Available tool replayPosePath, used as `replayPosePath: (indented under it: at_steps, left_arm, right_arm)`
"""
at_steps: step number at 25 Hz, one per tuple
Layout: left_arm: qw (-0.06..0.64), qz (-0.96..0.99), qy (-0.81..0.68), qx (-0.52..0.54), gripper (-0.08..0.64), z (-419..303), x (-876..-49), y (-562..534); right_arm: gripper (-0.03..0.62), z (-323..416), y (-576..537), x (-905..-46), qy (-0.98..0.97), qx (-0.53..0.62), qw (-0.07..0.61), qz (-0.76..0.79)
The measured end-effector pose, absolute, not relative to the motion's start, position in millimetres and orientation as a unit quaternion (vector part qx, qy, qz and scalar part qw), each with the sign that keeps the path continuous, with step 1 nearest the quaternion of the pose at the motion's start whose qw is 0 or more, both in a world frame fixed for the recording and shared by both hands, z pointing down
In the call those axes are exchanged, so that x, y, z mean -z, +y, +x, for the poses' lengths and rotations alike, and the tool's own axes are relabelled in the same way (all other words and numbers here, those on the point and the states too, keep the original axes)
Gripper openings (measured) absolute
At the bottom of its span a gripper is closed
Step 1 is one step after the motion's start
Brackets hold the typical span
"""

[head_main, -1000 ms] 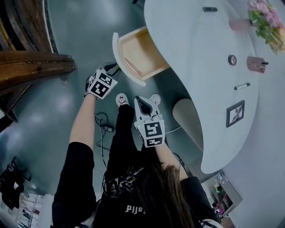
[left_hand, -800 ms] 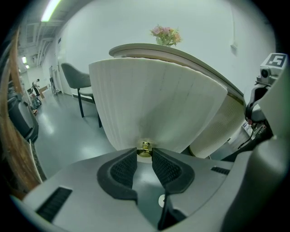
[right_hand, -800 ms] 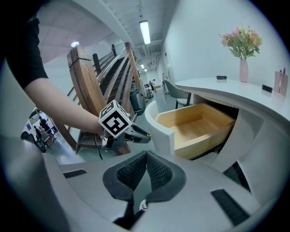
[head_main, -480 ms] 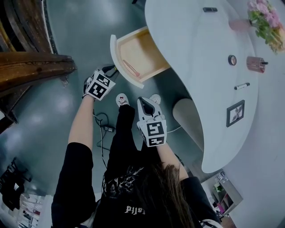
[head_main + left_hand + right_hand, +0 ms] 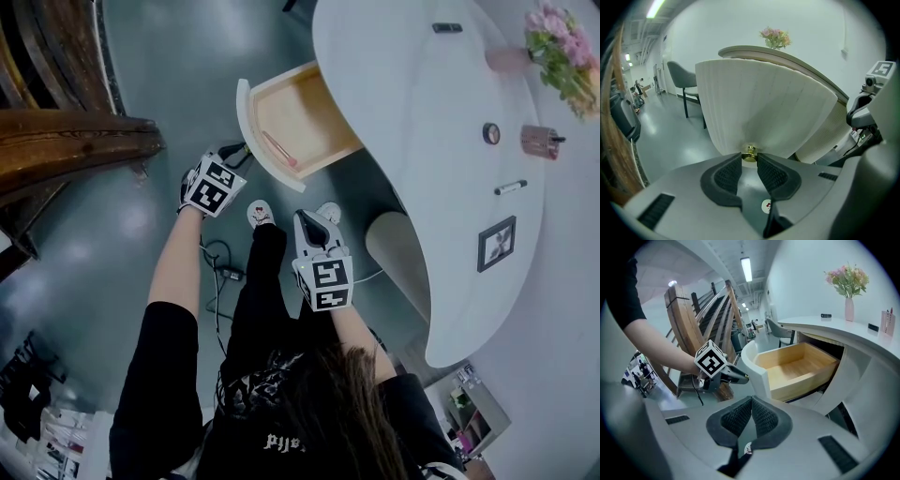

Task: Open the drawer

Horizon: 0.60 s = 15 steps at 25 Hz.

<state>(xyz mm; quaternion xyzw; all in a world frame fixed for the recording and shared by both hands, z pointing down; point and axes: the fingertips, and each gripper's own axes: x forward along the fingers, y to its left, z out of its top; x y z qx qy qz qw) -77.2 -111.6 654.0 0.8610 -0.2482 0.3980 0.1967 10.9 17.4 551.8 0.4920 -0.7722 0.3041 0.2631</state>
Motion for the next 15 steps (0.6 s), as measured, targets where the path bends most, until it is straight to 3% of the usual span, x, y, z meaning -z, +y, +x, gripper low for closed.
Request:
replayPosePath:
  at_steps: [7, 15]
  left_arm:
    - [0.206, 0.85, -0.272, -0.402, 0.117, -79, -653, -111]
    - [0.291, 0.825, -0.331, -0.354, 0.159, -84, -639, -82]
  right_arm:
    - [0.026, 24, 15, -543, -0.767, -0.3, 0.259, 0.504]
    - [0.026, 42, 9, -523, -0.755, -0.31, 0.224, 0.533]
